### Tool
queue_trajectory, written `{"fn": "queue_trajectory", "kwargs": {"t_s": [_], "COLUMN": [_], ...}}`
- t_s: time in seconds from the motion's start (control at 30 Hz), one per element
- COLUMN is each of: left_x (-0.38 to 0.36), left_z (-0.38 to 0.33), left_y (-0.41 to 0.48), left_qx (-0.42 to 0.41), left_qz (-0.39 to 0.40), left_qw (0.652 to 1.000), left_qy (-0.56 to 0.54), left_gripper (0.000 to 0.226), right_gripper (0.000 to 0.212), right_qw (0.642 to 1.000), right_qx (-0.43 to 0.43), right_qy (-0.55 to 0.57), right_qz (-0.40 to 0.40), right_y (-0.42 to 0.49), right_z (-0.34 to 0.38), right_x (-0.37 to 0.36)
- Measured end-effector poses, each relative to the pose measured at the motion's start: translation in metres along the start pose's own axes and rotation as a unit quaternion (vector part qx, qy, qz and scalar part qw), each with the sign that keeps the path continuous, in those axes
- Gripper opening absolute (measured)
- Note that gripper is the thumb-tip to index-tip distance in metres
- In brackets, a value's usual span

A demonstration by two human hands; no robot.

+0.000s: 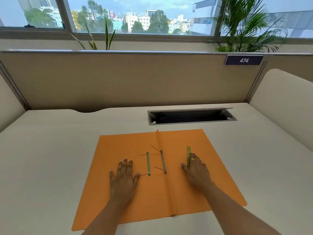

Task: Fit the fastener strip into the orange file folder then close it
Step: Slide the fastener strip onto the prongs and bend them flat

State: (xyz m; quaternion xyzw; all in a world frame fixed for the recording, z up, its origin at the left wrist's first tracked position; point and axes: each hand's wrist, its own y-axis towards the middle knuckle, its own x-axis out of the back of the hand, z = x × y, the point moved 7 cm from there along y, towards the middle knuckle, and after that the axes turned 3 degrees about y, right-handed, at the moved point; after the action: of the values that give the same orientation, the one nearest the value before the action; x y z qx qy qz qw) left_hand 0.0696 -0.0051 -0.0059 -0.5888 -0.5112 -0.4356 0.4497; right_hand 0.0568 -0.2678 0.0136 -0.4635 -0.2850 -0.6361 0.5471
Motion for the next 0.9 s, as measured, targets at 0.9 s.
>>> {"fn": "queue_trajectory", "kwargs": {"t_s": [0.9], "left_x": [-0.005], "left_z": [0.005], "left_y": [0.006], "left_qx": [0.014], "left_qz": [-0.049], "left_qw": [0.999], "left_qy": [-0.018], "left_gripper": [0.062], "right_gripper": [0.036], "right_qw": [0.961], "right_qx": [-0.214], "right_qy": [0.164], "right_qz": [-0.065], "right_y": [0.018], "right_z": [-0.028], "right_x": [0.009]}}
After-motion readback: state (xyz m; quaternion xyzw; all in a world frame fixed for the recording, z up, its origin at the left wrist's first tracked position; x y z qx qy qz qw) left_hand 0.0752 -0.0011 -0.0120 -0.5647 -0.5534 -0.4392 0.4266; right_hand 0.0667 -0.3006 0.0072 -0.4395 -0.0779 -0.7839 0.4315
